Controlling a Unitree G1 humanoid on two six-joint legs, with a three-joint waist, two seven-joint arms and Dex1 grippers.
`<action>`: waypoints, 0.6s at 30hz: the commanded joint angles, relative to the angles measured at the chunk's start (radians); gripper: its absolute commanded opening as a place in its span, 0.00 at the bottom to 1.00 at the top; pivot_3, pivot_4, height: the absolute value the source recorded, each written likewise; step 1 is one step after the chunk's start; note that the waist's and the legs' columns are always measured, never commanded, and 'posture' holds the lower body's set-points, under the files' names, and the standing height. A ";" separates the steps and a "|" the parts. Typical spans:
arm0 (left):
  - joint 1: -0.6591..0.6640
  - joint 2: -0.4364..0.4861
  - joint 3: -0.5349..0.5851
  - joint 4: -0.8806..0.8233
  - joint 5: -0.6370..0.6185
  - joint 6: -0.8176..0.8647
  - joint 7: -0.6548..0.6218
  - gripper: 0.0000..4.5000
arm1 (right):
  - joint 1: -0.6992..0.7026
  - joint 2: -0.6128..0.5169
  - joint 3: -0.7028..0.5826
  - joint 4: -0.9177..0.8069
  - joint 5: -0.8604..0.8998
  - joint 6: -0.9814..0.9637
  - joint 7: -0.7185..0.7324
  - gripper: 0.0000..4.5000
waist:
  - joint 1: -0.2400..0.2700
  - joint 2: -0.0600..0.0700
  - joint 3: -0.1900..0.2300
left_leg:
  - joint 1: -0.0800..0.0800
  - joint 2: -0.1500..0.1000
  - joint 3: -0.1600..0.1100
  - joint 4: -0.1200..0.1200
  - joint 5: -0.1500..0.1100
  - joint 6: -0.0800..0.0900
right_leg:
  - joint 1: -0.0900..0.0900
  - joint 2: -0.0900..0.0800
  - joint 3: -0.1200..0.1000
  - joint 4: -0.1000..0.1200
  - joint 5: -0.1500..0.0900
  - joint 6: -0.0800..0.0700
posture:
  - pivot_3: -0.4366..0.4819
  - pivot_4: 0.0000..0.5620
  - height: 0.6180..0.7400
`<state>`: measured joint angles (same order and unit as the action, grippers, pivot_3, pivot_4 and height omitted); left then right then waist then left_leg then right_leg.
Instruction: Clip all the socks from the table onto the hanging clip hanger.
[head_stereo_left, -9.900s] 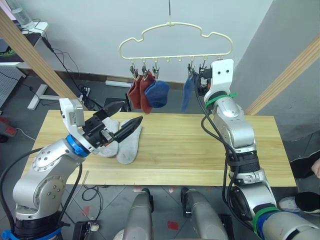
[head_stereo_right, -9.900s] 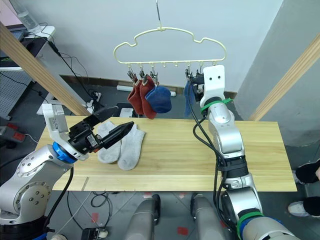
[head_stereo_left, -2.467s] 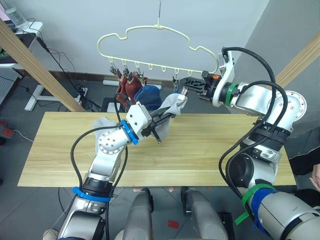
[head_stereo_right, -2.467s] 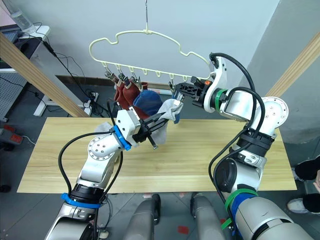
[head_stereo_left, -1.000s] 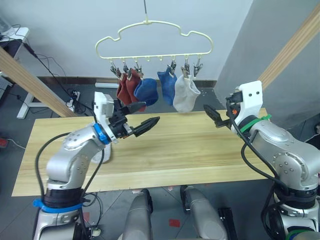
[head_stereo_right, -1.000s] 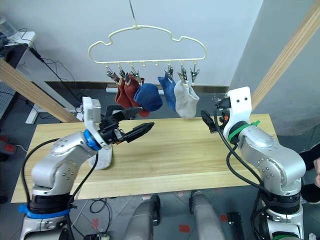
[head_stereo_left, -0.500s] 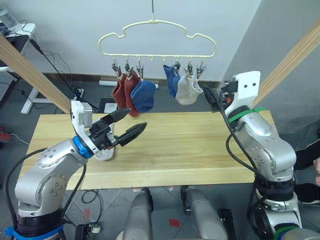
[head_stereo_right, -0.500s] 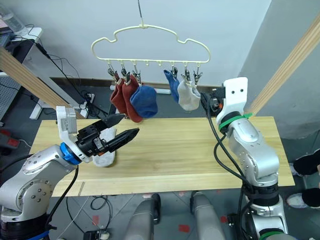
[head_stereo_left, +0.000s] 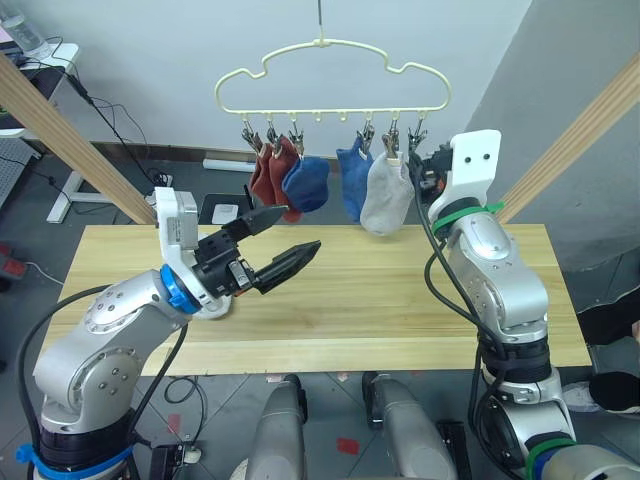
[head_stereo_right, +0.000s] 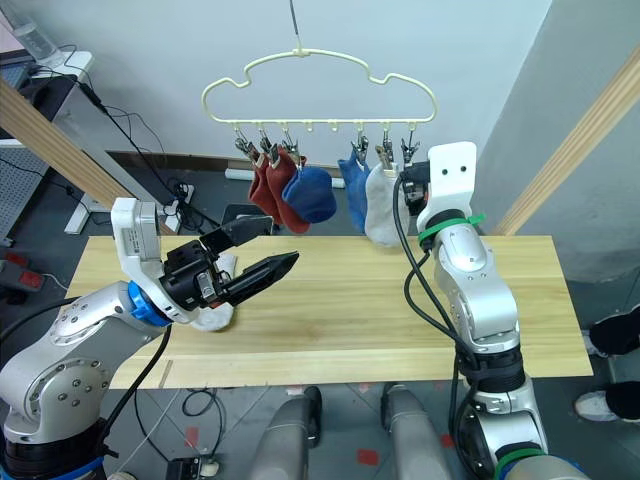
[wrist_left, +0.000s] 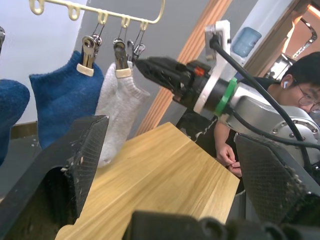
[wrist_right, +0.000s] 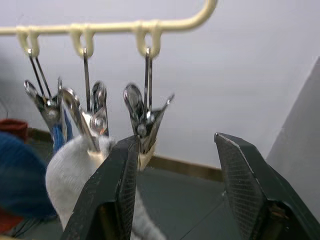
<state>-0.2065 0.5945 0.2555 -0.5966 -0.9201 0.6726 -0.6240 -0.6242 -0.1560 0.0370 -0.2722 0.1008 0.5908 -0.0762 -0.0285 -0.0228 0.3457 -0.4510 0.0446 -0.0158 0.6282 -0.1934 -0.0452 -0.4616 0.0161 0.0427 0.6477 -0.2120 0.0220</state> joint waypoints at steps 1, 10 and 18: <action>0.006 0.010 -0.003 -0.019 0.002 -0.026 -0.015 1.00 | -0.020 0.019 -0.003 -0.020 -0.023 -0.042 -0.005 0.55 | 0.000 0.000 0.000 | 0.000 0.000 0.000 0.000 0.000 0.000 | 0.000 0.000 0.000 0.000 0.000 0.000 | 0.52 0.62 1.00; 0.020 0.006 -0.017 -0.009 0.027 -0.050 -0.026 1.00 | -0.040 0.056 -0.003 0.009 -0.040 -0.065 0.013 0.55 | 0.000 0.000 0.000 | 0.000 0.000 0.000 0.000 0.000 0.000 | 0.000 0.000 0.000 0.000 0.000 0.000 | 0.52 0.63 1.00; 0.039 0.012 -0.013 -0.001 0.047 -0.061 -0.044 1.00 | -0.062 0.073 -0.013 0.052 -0.048 -0.085 0.025 0.55 | 0.000 0.000 0.000 | 0.000 0.000 0.000 0.000 0.000 0.000 | 0.000 0.000 0.000 0.001 0.000 0.000 | 0.52 0.63 1.00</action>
<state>-0.1696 0.5955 0.2399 -0.5819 -0.8740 0.6360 -0.6579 -0.6606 -0.0898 0.0321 -0.2054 0.0602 0.5340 -0.0506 -0.0285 -0.0228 0.3457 -0.4509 0.0447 -0.0158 0.6289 -0.1934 -0.0451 -0.4614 0.0160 0.0426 0.6486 -0.2118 0.0218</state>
